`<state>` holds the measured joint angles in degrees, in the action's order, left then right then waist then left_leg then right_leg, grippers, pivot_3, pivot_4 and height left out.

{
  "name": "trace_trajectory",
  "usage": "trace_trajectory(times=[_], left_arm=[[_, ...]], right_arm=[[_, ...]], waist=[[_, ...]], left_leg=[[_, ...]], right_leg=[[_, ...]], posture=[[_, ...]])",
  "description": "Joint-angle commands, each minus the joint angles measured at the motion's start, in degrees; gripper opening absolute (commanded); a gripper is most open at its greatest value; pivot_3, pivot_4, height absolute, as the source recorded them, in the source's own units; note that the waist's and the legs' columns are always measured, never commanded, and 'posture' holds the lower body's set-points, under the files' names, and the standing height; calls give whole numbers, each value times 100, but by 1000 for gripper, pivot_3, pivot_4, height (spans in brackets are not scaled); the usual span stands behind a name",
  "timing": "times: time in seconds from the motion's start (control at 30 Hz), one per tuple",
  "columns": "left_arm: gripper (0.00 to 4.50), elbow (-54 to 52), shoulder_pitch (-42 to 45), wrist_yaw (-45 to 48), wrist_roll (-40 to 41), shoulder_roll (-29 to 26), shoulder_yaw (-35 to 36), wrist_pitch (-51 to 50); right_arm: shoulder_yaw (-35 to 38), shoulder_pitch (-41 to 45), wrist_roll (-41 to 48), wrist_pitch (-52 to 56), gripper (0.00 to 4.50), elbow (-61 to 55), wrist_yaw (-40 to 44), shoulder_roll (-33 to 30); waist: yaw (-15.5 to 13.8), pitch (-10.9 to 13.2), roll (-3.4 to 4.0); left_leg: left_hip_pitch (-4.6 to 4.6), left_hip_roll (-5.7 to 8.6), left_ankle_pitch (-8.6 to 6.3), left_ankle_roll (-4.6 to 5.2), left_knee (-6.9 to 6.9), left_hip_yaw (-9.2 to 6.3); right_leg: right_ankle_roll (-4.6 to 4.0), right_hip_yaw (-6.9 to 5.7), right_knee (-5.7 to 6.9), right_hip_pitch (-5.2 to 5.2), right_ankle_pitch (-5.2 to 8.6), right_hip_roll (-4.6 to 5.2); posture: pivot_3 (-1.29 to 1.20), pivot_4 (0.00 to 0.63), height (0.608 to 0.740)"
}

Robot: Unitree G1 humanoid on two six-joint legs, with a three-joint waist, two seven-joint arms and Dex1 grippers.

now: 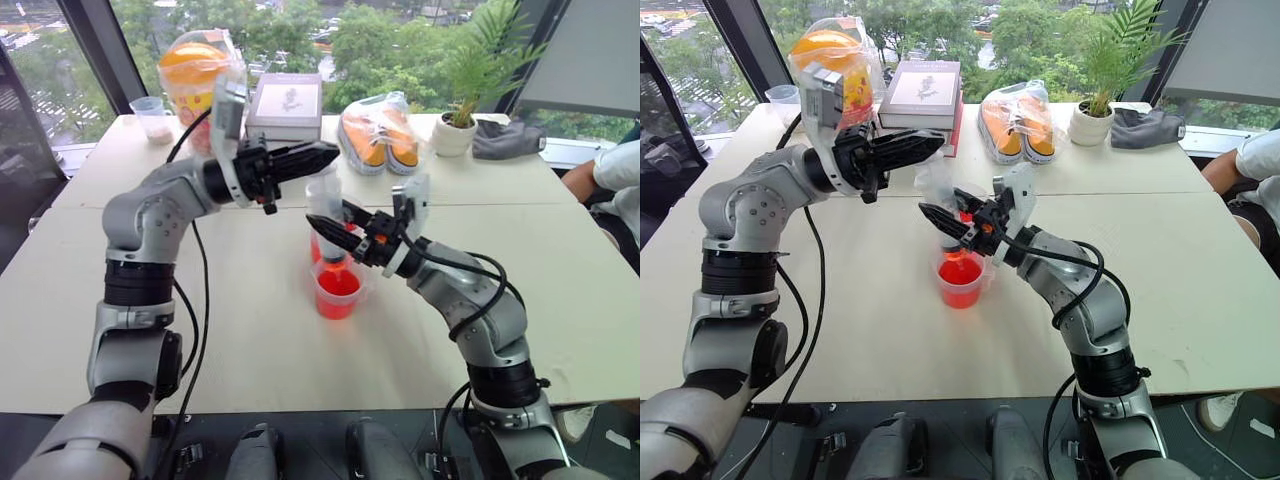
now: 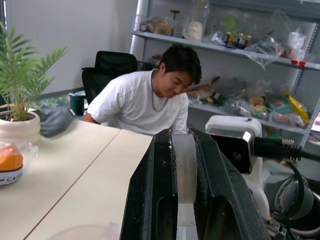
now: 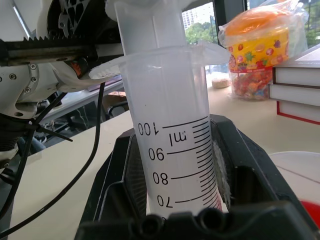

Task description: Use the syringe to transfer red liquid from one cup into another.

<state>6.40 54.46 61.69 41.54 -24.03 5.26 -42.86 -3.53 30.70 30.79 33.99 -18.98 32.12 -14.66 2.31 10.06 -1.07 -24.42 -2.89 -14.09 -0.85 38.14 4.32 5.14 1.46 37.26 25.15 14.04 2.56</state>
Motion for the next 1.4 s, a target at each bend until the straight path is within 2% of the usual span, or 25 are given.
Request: trace_trajectory(times=[0.03,0.27,0.5,0.67,0.8,0.83,0.97,1.1,1.27,1.4], left_arm=[[43,-250,-265,212,-22,124,-573,-235],[43,-269,-409,209,-94,150,-662,-202],[43,66,-19,162,-162,75,-402,-184],[2155,327,367,69,-101,-180,41,-139],[4305,349,373,70,-115,-460,218,-24],[4462,383,376,53,-134,-551,285,27],[4462,374,256,23,-169,-869,443,171],[4462,7,-225,-92,-128,-1065,530,141],[4462,-653,-943,-416,82,-1034,668,-56],[4462,-1085,-1389,-622,232,-1014,693,-191]], right_arm=[[622,680,440,-126,1410,-587,-342,97],[822,864,708,148,1410,-628,-442,-7],[780,698,822,282,1410,-719,-453,-102],[739,550,912,393,1410,-756,-485,-160],[753,513,936,474,1410,-758,-506,-191],[762,504,969,526,1410,-757,-522,-207],[889,565,1116,765,1410,-696,-719,-278],[1496,1149,1517,1558,1410,-253,-1466,-488],[2199,2132,1395,3041,1410,1014,-2488,-1331],[1940,2396,874,3871,1410,1870,-2573,-2180]], waist=[[-2,0,0],[-2,0,0],[-5,0,0],[10,0,0],[18,0,0],[16,0,0],[17,0,0],[9,0,0],[-44,0,-1],[-84,0,-1]], left_leg=[[0,0,0,0,0,0],[0,0,0,0,0,1],[-1,0,0,0,0,1],[-1,0,0,0,-1,0],[0,-1,0,1,-5,-1],[0,-1,0,0,-5,-1],[0,-1,0,0,-5,1],[-1,-1,0,0,-5,4],[-4,0,0,0,-3,6],[-7,1,-2,3,-14,9]], right_leg=[[0,0,0,0,0,0],[0,0,-1,0,0,1],[0,0,-2,0,0,0],[0,0,-1,1,0,0],[0,0,-1,2,0,-1],[0,0,-1,3,0,-2],[0,0,-2,3,0,0],[0,1,-1,3,0,6],[-2,1,-5,3,1,11],[-2,3,-17,7,1,11]], posture=[[0,150,740],[0,150,740],[0,150,740],[0,150,740],[0,150,740],[0,150,740],[0,150,740],[0,150,740],[0,150,740],[0,150,740]])
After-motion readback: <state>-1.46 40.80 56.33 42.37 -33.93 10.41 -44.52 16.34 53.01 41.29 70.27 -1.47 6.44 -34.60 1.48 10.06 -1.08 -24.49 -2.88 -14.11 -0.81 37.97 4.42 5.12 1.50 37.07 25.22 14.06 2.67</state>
